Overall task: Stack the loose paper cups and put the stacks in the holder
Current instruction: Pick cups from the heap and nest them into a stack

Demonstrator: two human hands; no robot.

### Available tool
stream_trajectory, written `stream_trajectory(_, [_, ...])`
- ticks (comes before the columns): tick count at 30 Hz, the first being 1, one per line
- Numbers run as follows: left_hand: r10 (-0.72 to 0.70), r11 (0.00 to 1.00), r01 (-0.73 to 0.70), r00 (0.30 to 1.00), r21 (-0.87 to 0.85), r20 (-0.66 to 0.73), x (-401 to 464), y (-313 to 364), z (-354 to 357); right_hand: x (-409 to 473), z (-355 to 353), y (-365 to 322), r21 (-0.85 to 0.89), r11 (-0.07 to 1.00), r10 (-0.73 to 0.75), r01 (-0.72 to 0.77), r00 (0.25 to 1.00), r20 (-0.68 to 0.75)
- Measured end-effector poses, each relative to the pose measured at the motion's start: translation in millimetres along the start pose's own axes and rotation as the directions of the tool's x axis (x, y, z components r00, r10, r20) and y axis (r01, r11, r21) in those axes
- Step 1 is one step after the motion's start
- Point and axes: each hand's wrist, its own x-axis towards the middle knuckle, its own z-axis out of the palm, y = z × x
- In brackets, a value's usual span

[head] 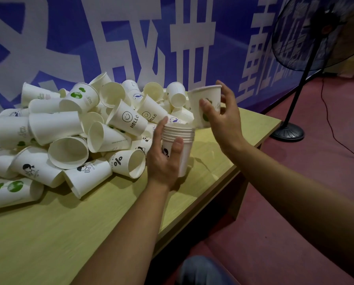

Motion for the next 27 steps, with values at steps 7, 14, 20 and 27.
stream_trajectory(7, [0.009, 1.0, -0.005, 0.985, -0.022, 0.17, -4, 0, 1, -14, 15, -13, -0.072, 0.997, 0.002, 0.01, 0.987, 0.16])
stream_trajectory(14, [-0.036, 0.999, 0.036, 0.999, -0.012, -0.03, 2, -5, 1, -26, 20, 20, -0.224, 0.975, 0.049, 0.009, 0.966, 0.252])
stream_trajectory(20, [-0.086, 0.996, 0.085, 0.996, -0.022, -0.04, 1, -5, 2, 9, 5, 50, -0.442, 0.897, 0.027, 0.025, 0.994, 0.11])
stream_trajectory(27, [-0.11, 0.994, 0.109, 0.993, -0.024, -0.04, 4, -6, 2, 65, -2, 71, -0.672, 0.716, 0.19, -0.191, 0.979, -0.076])
